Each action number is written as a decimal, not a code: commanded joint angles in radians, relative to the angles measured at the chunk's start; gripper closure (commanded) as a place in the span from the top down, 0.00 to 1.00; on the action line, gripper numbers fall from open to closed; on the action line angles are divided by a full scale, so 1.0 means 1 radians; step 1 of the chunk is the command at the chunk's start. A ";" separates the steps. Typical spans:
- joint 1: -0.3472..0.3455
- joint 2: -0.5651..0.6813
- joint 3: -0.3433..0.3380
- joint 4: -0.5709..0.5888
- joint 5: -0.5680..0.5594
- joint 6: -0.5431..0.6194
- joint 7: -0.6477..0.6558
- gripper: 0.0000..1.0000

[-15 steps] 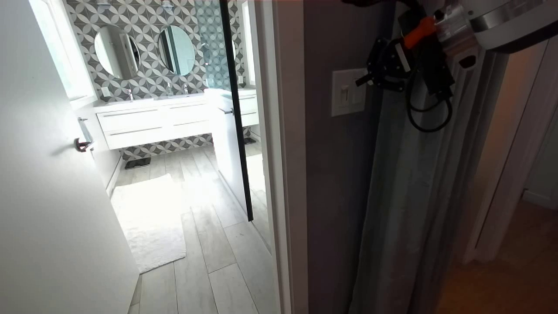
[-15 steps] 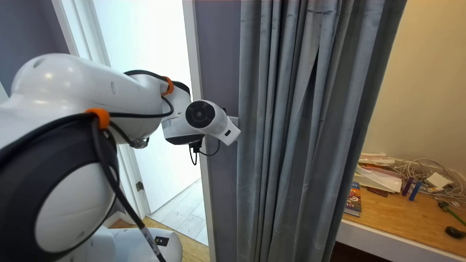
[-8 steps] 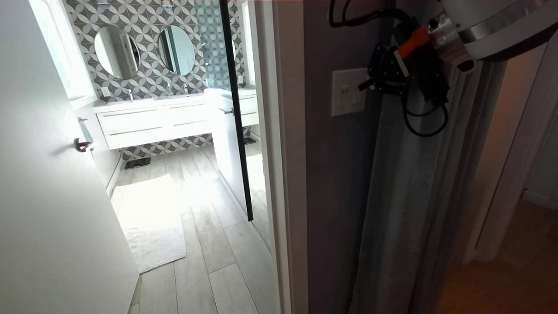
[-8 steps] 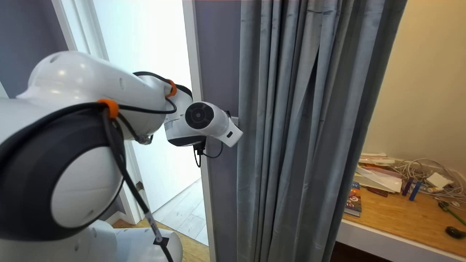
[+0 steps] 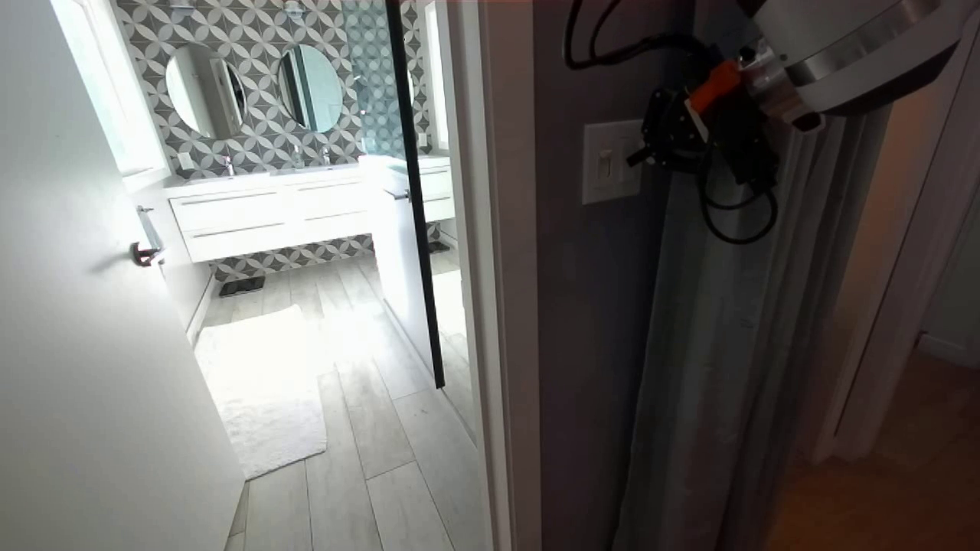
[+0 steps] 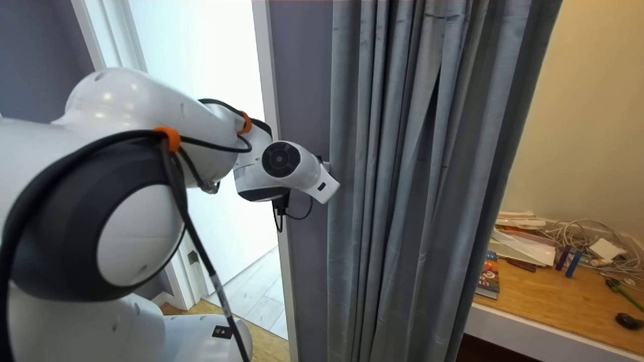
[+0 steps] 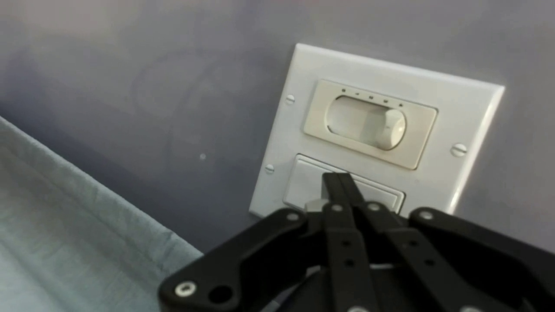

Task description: Turn off the light switch

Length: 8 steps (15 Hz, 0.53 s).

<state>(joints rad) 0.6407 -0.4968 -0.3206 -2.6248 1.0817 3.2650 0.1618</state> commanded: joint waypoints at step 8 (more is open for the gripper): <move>0.012 0.094 -0.016 0.045 -0.005 0.021 -0.013 0.00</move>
<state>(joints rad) 0.6407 -0.4354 -0.3252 -2.6068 1.0817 3.2658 0.1544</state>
